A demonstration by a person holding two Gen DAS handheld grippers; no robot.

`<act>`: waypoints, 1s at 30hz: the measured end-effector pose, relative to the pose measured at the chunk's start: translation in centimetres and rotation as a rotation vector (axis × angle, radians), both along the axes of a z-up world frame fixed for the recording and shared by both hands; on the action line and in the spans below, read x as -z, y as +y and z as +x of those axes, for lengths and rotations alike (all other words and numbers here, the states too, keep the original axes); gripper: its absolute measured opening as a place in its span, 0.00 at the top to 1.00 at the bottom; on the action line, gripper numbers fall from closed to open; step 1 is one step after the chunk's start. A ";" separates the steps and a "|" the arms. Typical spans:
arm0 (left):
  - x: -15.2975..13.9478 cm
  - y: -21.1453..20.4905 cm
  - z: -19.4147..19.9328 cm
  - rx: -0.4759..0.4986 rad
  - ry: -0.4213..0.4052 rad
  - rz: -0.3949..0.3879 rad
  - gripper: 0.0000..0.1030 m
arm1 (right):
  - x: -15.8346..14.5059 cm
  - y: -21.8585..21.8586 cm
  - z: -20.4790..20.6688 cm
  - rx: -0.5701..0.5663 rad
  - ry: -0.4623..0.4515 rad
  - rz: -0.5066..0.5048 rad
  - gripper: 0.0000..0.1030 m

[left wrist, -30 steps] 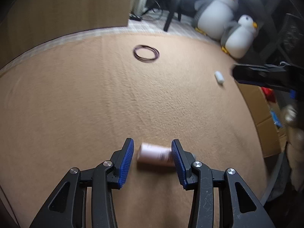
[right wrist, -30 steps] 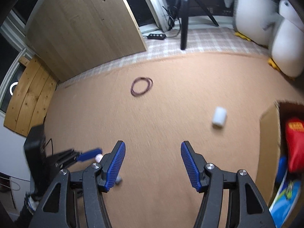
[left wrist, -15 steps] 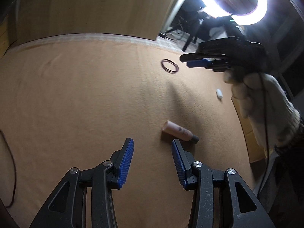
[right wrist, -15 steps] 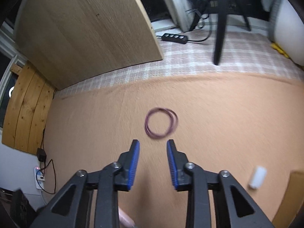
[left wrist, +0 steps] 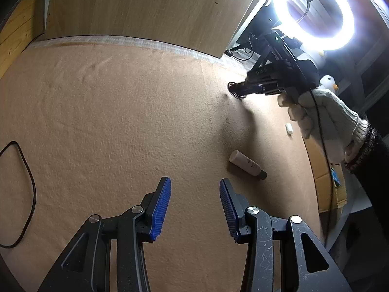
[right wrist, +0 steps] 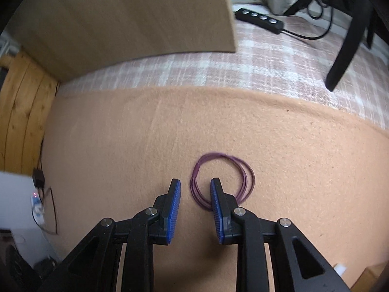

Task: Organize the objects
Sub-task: 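Move the right tool to the purple hair tie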

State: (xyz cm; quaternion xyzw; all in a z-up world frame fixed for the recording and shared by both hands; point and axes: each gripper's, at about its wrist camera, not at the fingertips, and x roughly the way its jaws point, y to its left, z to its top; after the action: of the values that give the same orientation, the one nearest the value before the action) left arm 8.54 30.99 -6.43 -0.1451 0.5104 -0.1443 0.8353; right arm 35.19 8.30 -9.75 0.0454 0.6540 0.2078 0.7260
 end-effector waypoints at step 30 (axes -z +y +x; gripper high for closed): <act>1.9 -8.6 2.0 0.180 0.047 0.040 0.49 | 0.7 -4.6 -20.8 -0.070 -0.061 -0.102 0.77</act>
State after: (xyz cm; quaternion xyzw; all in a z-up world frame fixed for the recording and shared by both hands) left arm 10.51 22.42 -8.33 -0.0851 0.5438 -0.2049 0.8094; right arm 14.34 3.70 -10.46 -0.0209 0.6423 0.2009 0.7393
